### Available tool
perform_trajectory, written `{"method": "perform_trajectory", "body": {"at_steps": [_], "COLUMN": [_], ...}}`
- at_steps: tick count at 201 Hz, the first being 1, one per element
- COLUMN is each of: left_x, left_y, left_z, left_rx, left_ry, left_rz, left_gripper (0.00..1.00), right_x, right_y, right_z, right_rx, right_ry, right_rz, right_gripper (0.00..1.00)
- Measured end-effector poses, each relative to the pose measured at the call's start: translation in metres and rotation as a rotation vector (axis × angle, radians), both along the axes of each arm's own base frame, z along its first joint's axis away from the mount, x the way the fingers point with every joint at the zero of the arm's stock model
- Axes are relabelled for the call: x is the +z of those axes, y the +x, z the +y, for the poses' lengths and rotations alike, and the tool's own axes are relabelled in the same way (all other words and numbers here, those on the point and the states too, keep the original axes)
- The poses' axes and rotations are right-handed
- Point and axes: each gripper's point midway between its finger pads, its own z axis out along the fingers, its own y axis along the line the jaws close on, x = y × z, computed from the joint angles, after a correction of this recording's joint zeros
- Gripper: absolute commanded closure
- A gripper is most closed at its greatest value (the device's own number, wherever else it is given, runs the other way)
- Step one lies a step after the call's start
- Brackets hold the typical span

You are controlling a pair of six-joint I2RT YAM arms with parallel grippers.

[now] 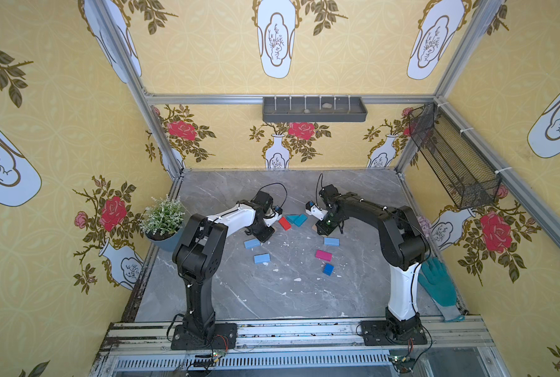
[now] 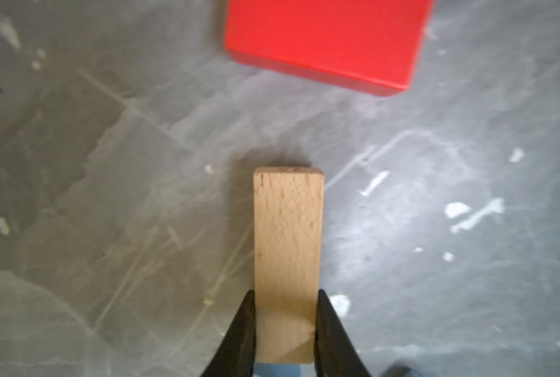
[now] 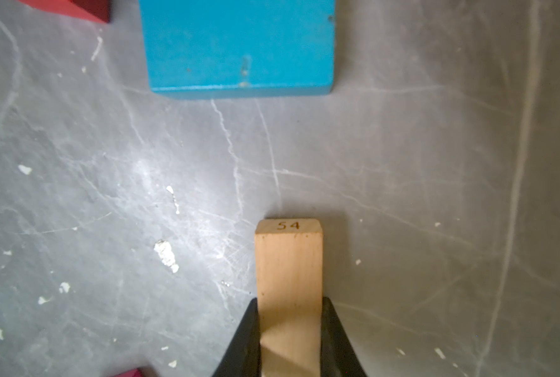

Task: Assemble a heart with building blocks
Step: Pick up the building block from the center of the board, then adjust the building block at the center of the board, then assemble the building block at the center of the board.

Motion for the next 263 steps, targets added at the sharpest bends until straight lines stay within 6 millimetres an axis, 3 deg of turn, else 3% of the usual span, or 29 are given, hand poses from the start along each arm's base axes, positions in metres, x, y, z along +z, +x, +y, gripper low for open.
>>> {"method": "perform_trajectory", "body": {"at_steps": [82,155,200,263], "left_x": [0.002,-0.007,-0.009,-0.005], "left_y": [-0.012,-0.021,-0.020,-0.006], "left_z": [-0.030,-0.041,-0.037,-0.010], "left_rx": [-0.075,-0.114,-0.106,-0.027], "left_ry": [0.016,0.037,0.049,0.079], "left_rz": [0.002,0.032,0.024,-0.009], "left_gripper": [0.74,0.74,0.76,0.77], "right_x": [0.000,0.000,0.000,0.006], "right_y": [0.007,0.007,0.008,0.014], "right_z": [-0.008,-0.011,-0.011,-0.007], "right_rx": [-0.023,-0.030,-0.030,-0.029], "right_ry": [0.002,0.008,0.009,0.021], "right_rz": [-0.009,-0.019,-0.022,-0.039], "right_gripper": [0.86,0.86,0.86,0.86]}}
